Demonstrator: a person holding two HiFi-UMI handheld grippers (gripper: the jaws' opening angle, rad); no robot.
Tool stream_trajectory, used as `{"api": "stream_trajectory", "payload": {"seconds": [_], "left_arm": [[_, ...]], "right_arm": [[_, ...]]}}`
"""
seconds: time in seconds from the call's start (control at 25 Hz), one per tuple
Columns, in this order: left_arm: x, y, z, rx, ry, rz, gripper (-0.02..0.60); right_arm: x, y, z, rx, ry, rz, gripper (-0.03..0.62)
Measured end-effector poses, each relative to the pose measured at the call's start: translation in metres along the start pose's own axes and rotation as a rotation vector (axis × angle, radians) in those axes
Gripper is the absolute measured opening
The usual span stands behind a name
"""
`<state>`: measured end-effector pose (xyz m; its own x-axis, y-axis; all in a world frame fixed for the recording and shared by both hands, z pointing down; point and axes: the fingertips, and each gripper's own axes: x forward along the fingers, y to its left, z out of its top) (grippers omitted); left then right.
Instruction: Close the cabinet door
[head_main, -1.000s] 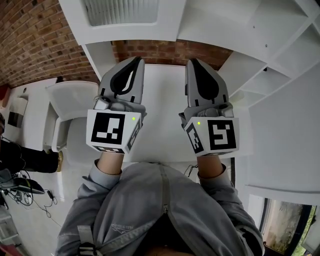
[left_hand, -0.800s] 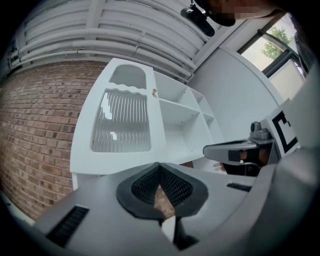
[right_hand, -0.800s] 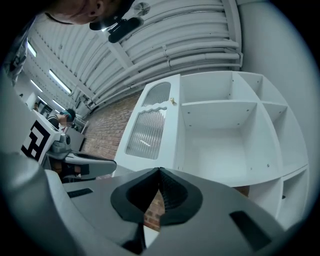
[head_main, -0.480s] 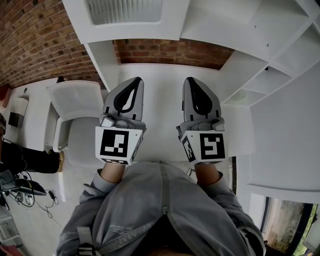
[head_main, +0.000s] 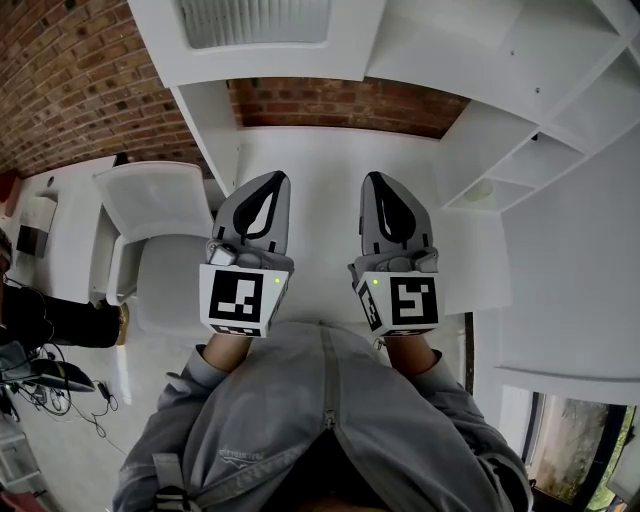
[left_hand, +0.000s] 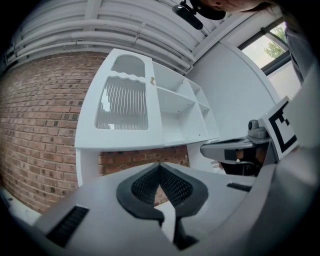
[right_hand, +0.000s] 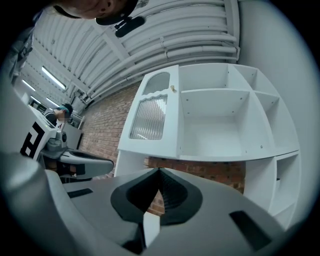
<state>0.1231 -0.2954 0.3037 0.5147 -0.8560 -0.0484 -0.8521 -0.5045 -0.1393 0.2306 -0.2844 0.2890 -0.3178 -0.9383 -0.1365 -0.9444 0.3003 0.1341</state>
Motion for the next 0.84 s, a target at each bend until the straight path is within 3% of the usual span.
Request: {"api": "stream_trajectory", "payload": {"seconds": [0.84], "left_arm": [[0.01,-0.003,-0.011,-0.041,0.002,-0.025,0.006]], "right_arm": [[0.007,0.002,-0.009,0.016,-0.006,0.036,0.025]]}}
